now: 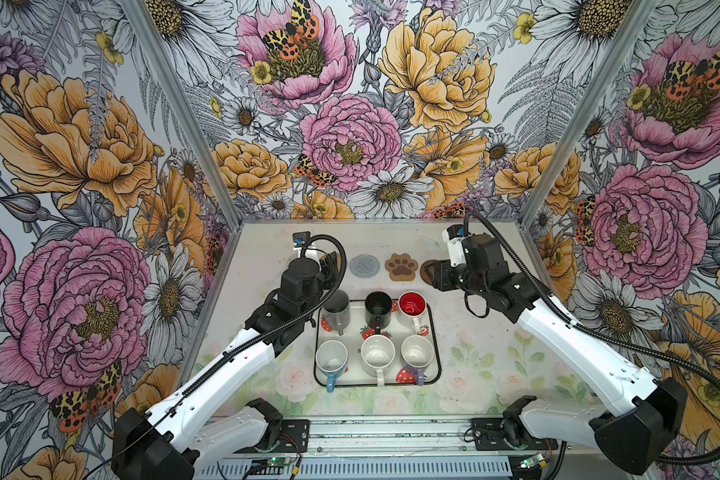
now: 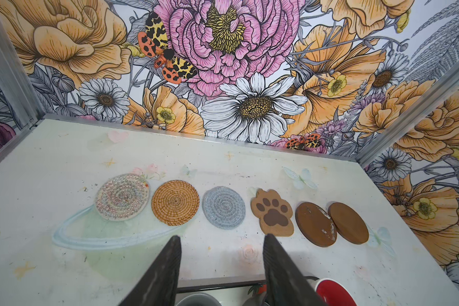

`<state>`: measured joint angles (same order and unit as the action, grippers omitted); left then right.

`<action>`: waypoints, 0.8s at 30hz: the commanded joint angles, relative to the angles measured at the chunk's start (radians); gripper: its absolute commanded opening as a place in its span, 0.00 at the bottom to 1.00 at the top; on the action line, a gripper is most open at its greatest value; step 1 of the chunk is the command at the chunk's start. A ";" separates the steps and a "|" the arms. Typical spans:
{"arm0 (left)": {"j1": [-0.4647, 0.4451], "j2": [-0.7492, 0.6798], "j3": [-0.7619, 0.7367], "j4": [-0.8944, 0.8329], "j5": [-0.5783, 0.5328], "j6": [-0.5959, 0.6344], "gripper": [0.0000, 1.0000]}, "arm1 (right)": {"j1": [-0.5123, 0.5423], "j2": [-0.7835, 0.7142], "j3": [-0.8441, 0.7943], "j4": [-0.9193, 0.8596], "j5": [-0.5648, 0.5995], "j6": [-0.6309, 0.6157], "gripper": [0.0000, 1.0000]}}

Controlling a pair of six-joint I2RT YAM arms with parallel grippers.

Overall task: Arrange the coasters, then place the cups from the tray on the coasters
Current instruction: 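Raise the left gripper back while the right gripper moves over the red-lined mug, then lower the right gripper onto the white red-lined mug and grasp its rim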

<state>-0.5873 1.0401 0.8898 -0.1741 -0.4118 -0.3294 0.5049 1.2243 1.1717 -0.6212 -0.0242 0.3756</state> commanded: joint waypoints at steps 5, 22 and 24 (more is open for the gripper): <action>-0.005 -0.030 -0.026 0.023 -0.057 0.025 0.56 | 0.018 -0.015 -0.066 -0.103 -0.038 0.021 0.54; -0.005 -0.012 -0.023 0.036 -0.050 0.029 0.57 | 0.062 0.075 -0.124 -0.164 -0.104 0.028 0.53; -0.006 -0.012 -0.025 0.036 -0.054 0.031 0.57 | 0.067 0.076 -0.130 -0.163 -0.106 0.033 0.53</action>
<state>-0.5873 1.0256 0.8745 -0.1669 -0.4492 -0.3206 0.5610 1.2976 1.0489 -0.7792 -0.1158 0.4023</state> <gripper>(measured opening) 0.569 0.531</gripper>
